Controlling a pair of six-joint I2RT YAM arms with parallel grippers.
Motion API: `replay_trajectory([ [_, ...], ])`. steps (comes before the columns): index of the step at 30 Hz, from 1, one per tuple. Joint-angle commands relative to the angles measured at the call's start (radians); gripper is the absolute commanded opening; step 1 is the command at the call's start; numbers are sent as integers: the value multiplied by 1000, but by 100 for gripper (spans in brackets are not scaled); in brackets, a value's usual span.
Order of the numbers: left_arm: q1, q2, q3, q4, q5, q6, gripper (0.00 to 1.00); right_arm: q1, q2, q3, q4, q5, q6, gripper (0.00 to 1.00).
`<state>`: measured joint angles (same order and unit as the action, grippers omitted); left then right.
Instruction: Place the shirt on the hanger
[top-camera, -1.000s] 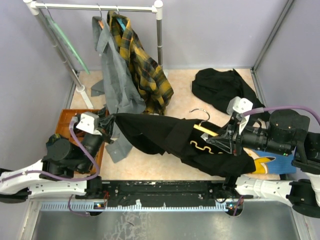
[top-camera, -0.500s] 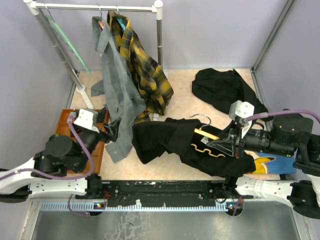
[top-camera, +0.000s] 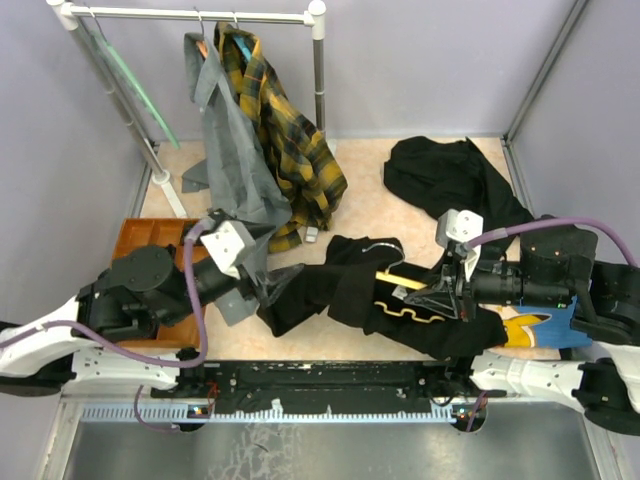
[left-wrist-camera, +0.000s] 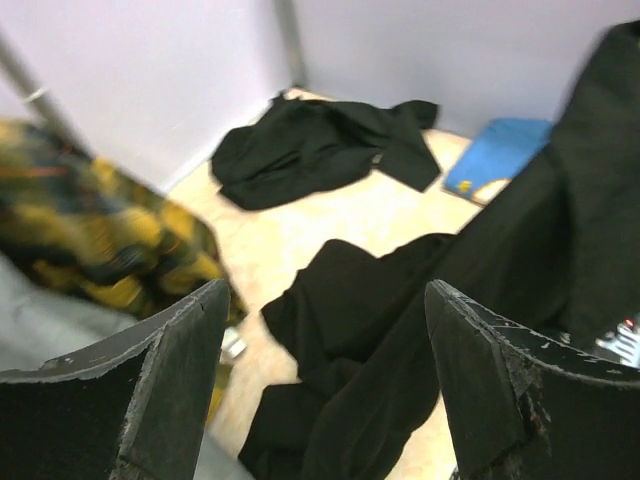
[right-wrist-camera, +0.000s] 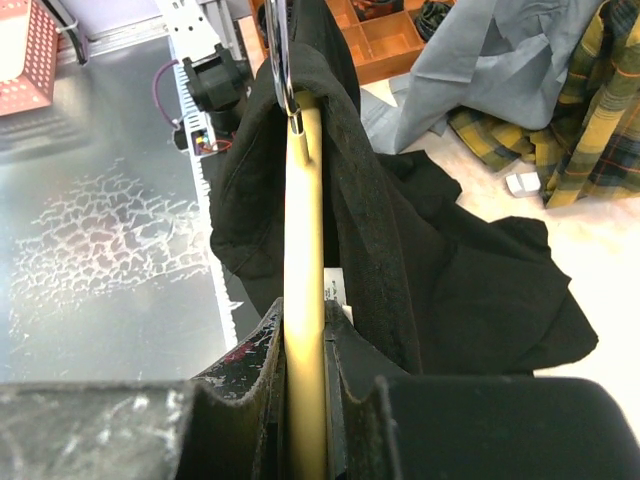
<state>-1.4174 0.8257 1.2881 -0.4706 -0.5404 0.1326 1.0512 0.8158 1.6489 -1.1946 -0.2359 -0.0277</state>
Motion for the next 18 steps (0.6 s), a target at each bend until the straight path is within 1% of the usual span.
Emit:
replay_trajectory([
  [1,5,80,79,12,302,84,85,-2,9,8,77,-52,-22,0],
  [4,5,166,147,-45,386,106,83,-3,6,-7,70,-108,-47,0],
  [7,5,242,211,-112,438,118,79,-3,-14,-40,79,-146,-74,0],
  [12,5,305,259,-183,483,124,66,-3,-42,-68,105,-175,-82,0],
  [15,5,304,262,-203,495,118,59,-3,-46,-65,98,-165,-91,0],
  [18,5,287,251,-215,500,108,49,-3,-44,-61,92,-169,-96,0],
])
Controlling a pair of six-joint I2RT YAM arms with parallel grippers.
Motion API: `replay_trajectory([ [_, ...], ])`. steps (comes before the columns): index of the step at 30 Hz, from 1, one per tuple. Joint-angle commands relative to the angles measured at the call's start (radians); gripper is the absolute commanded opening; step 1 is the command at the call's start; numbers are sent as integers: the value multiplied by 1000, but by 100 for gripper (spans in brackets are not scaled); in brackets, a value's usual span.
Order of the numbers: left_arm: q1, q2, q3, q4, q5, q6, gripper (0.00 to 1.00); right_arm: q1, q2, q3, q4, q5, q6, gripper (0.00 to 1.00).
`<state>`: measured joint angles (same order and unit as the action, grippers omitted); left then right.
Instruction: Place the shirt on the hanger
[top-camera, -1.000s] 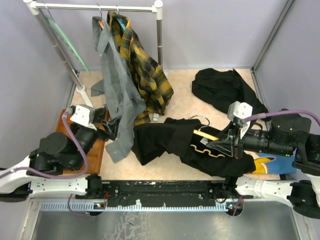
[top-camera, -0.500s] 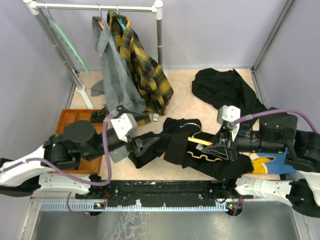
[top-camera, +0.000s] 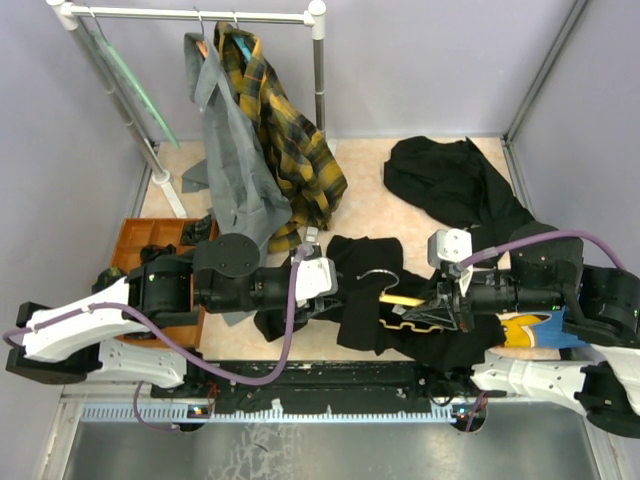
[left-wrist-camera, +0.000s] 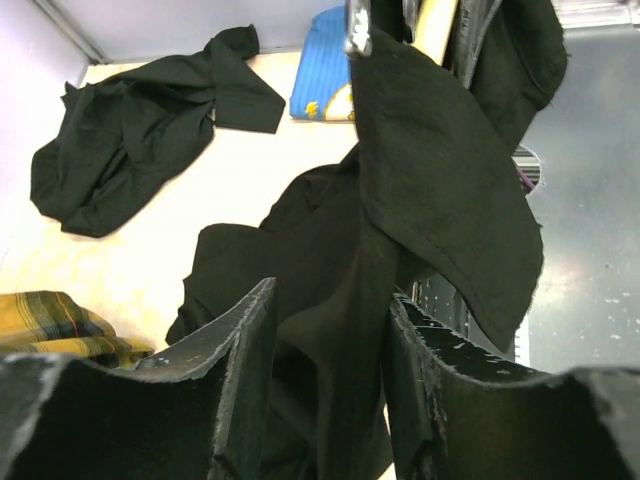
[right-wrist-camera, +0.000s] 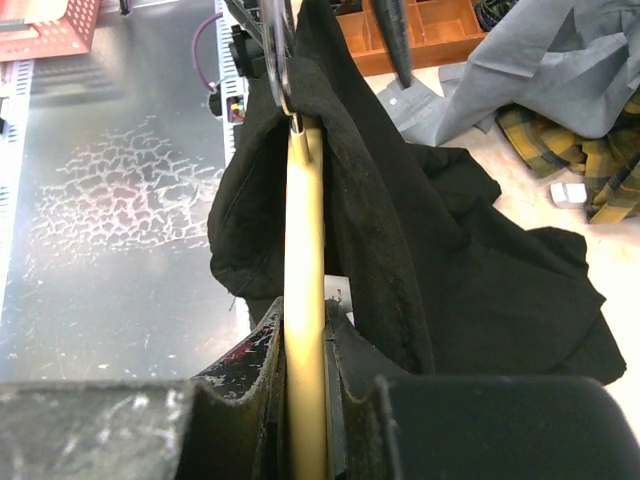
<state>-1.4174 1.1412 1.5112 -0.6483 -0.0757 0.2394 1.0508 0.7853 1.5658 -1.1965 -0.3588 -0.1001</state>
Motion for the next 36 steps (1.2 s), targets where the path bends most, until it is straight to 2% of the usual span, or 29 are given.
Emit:
replay_trajectory([
  [1,5,-36,20,-41,35,-1,47,-3,-13,26,95,-49,-26,0],
  [6,5,-76,-32,-65,24,-31,40,-3,-12,34,94,-48,-33,0],
  [9,5,-108,-68,-79,4,-51,21,-3,-14,33,90,-46,-35,0],
  [11,5,-131,-88,-85,-8,-66,13,-3,-17,31,92,-46,-35,0],
  [15,5,-170,-123,-96,-25,-94,13,-3,-21,28,89,-48,-36,0],
  [18,5,-199,-150,-97,-38,-111,18,-3,-23,25,89,-48,-39,0],
  [19,5,-204,-154,-94,-38,-115,25,-3,-23,22,91,-50,-39,0],
  [21,5,-204,-147,-79,-33,-117,47,-3,-22,14,96,-59,-41,0],
  [24,5,-183,-120,-53,-11,-101,59,-3,-16,3,107,-73,-43,0],
  [28,5,-132,-62,-46,9,-73,64,-3,-4,-11,117,-97,-44,0],
  [36,5,-51,27,-59,53,-29,65,-3,8,-12,136,-138,-34,0],
])
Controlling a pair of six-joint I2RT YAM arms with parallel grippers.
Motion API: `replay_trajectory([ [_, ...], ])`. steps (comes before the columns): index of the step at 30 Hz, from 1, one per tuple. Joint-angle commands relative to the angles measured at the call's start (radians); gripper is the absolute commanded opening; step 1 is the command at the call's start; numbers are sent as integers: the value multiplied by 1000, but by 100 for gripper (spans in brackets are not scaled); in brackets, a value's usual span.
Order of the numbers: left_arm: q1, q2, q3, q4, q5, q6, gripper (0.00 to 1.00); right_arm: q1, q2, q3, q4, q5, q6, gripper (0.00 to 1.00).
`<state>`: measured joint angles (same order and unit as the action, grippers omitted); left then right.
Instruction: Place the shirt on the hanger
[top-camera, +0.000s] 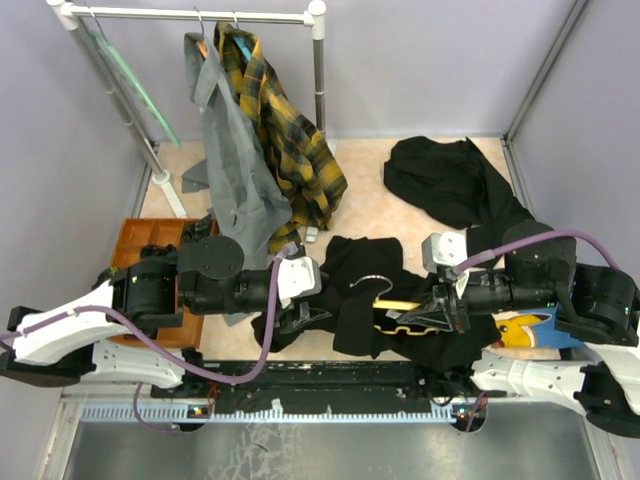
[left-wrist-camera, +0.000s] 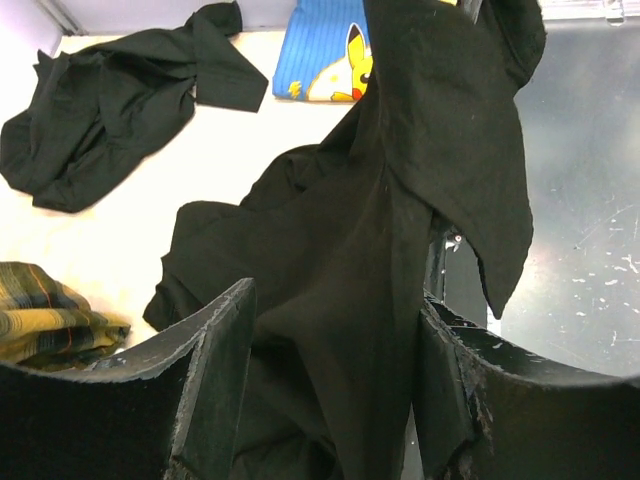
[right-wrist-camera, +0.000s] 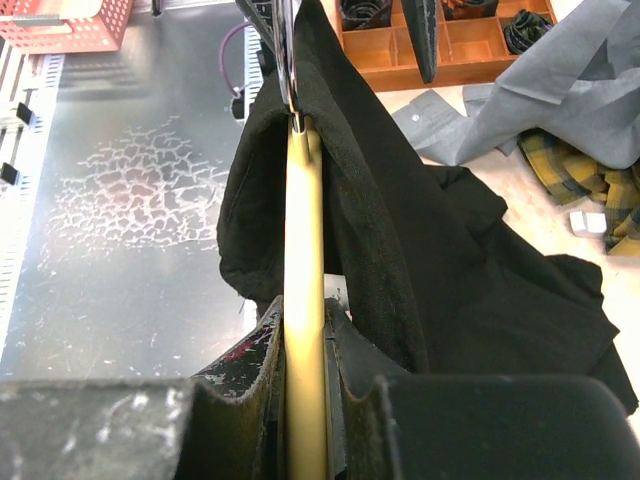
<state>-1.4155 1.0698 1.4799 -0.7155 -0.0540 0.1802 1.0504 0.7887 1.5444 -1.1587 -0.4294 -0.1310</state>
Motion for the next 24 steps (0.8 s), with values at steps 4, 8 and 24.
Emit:
replay_trajectory([
  [4,3,46,61,15,59,33,65,-2,5,7,106,-76,6,0],
  [8,3,60,65,23,87,33,64,-3,7,0,103,-78,7,0],
  [24,3,34,9,58,64,16,0,-3,-13,-22,123,-15,-2,8],
])
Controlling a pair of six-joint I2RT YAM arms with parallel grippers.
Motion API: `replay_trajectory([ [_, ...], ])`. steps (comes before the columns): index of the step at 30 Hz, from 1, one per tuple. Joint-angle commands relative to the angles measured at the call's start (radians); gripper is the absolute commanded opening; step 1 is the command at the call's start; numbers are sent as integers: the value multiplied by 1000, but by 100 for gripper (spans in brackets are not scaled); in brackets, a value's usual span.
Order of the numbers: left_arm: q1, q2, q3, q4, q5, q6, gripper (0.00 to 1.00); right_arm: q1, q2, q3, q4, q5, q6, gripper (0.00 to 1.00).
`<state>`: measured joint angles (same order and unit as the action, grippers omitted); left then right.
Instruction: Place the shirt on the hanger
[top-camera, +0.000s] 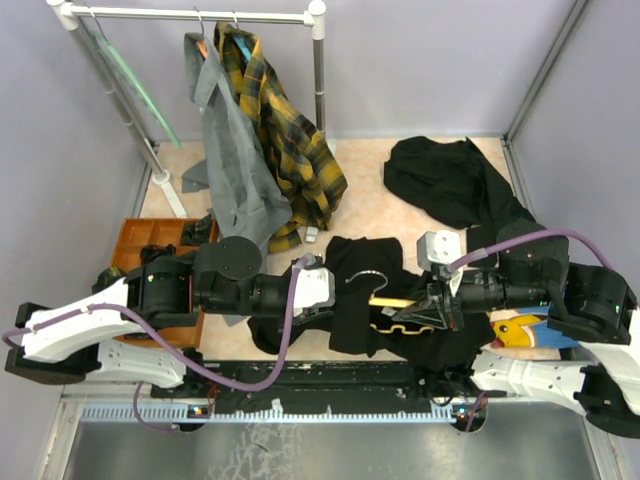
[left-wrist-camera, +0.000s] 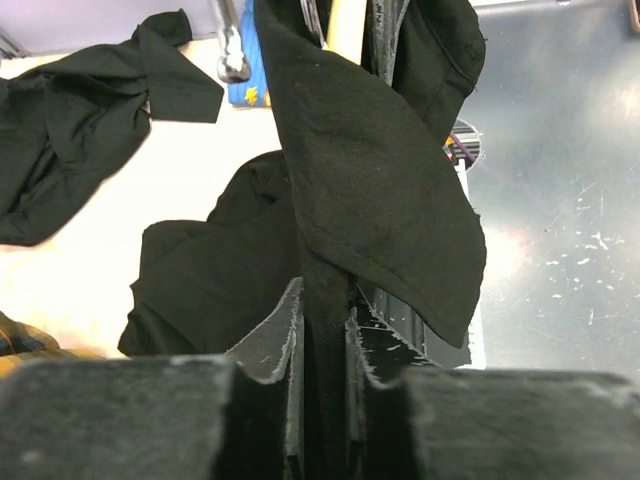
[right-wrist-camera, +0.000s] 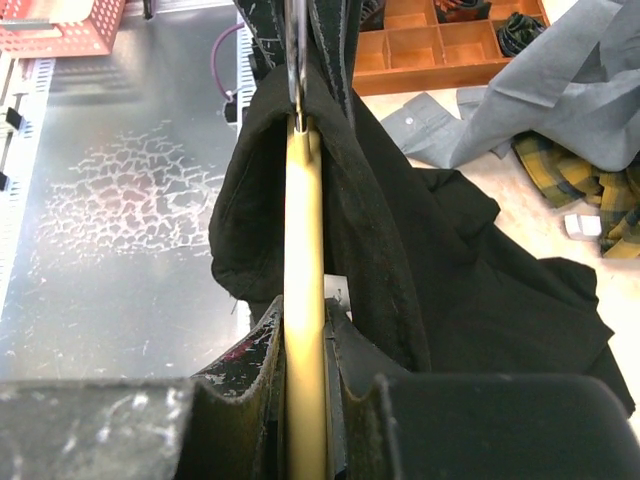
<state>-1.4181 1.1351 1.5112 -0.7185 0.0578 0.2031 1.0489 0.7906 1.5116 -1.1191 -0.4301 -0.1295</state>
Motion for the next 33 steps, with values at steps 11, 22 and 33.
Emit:
replay_trajectory([
  [11,5,-165,-155,139,-259,-33,0,-1,-104,4,142,164,40,46],
  [22,5,-120,-167,145,-354,-108,0,-1,-196,-99,137,827,170,58],
  [33,5,-31,-124,116,-504,-195,0,-1,-140,-93,64,978,376,55],
])
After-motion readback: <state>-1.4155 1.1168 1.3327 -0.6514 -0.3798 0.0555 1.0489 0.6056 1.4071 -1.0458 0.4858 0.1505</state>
